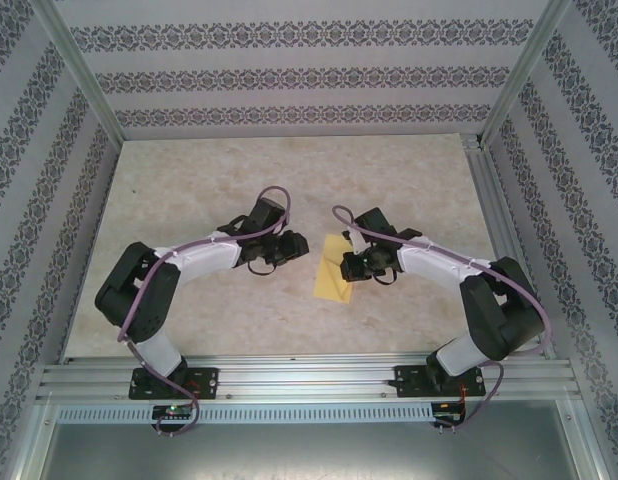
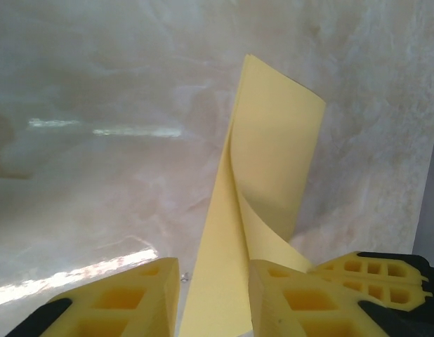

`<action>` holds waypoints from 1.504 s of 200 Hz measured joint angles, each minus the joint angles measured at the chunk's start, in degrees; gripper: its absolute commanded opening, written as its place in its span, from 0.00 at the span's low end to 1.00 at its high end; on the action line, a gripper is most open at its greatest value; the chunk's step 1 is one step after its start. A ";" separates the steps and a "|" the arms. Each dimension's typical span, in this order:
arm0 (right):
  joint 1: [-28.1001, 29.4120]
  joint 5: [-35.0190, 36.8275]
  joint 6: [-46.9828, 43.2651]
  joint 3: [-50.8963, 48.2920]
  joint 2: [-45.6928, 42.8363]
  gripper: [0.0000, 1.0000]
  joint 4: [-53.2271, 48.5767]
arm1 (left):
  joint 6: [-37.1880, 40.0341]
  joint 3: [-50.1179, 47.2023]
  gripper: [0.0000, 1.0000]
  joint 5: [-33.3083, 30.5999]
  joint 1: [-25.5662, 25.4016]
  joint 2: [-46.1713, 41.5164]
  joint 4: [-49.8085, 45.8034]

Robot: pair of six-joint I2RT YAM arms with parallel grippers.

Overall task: Fold a paper plane with a square sheet of paper (pick it up from the middle)
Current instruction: Fold the triangle a second time at the center of the table.

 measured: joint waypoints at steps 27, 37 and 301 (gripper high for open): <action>-0.94 -1.14 -1.01 0.04 2.38 0.04 0.33 | 0.17 3.39 0.29 0.28 -2.45 3.43 0.04; -1.46 -1.33 -1.20 0.04 2.95 0.05 0.33 | 0.15 4.09 0.29 0.37 -3.10 4.48 0.09; -3.72 -9.92 7.23 -7.96 -3.04 0.31 9.55 | -6.36 7.67 0.24 2.95 -6.82 14.10 7.87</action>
